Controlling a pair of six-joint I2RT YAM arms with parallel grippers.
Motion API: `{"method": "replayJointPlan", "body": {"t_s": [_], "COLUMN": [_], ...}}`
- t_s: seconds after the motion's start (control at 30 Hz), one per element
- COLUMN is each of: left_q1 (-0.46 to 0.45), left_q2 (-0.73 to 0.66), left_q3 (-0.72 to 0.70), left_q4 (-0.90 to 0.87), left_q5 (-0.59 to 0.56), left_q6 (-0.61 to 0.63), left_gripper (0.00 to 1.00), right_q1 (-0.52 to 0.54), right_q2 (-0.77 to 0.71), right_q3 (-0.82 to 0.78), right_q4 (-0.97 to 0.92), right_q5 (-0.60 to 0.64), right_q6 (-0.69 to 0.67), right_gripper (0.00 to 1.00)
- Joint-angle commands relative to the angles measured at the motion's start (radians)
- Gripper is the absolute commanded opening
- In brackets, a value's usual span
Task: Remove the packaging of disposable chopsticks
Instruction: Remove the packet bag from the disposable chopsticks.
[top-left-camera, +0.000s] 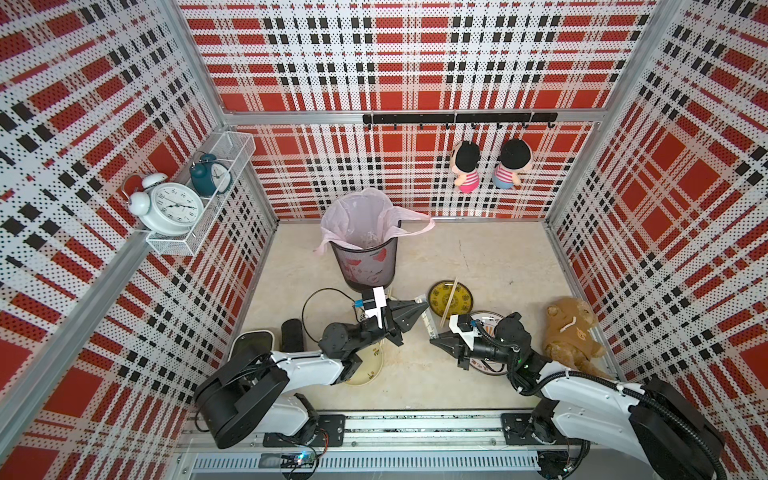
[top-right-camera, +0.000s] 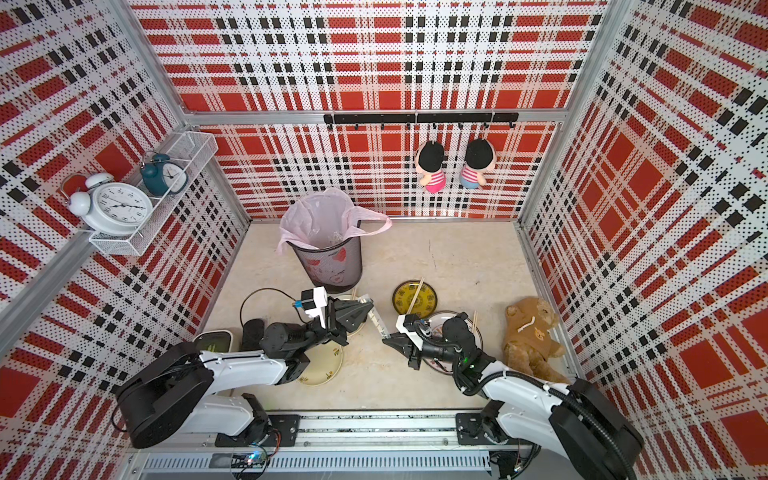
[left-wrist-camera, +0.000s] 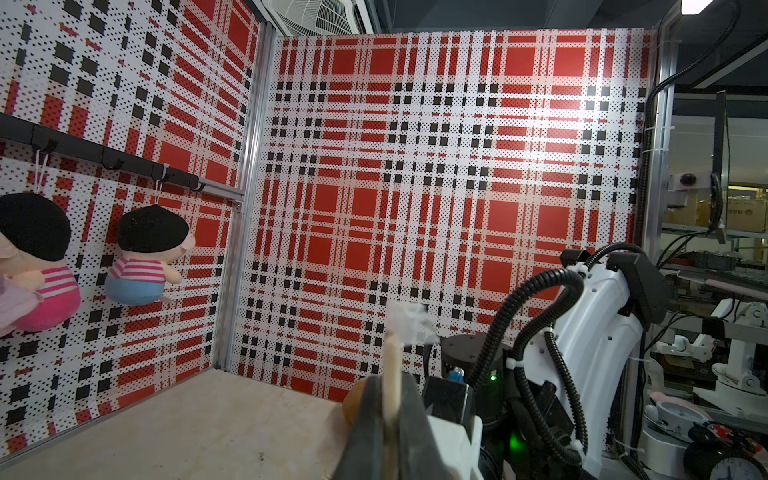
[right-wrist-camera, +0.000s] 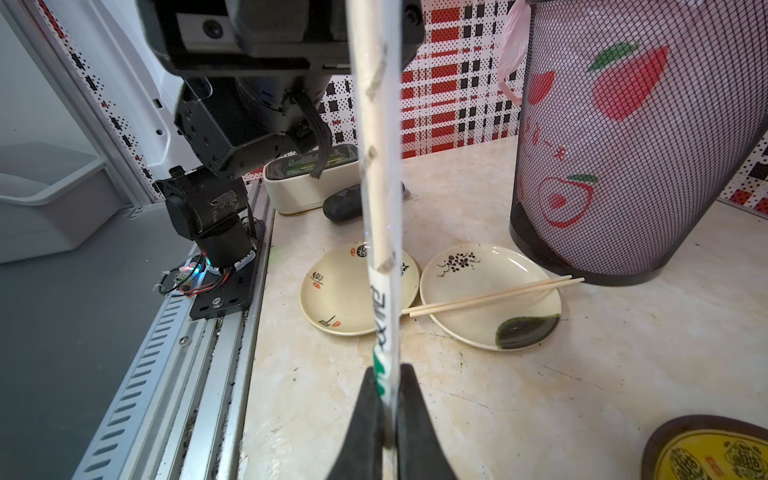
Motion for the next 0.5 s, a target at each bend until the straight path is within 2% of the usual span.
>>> {"method": "replayJointPlan", "body": {"t_s": [0.0, 0.1, 0.43, 0.47], "left_q1": [-0.012, -0.018, -0.024, -0.024], "left_q2": [0.070, 0.095, 0.154, 0.161], "left_q3": [-0.053, -0.050, -0.077, -0.079], "left_q4": [-0.169, -0.161, -0.113, -0.102], "left_q5": [0.073, 0.086, 0.070, 0.073], "left_q6": [0.015, 0.014, 0.014, -0.014], "left_gripper": [0.05, 0.10, 0.11, 0.12], "right_q1": [0.002, 0.002, 0.003, 0.002], "right_q2": [-0.063, -0.068, -0.102, -0.103], "right_q3": [0.117, 0.120, 0.125, 0.125], "right_q4": [0.227, 0.228, 0.216, 0.216], "right_q5": [-0.021, -0.021, -0.010, -0.007], "right_q6": [-0.003, -0.001, -0.006, -0.007], "right_gripper": [0.00, 0.00, 0.00, 0.00]}}
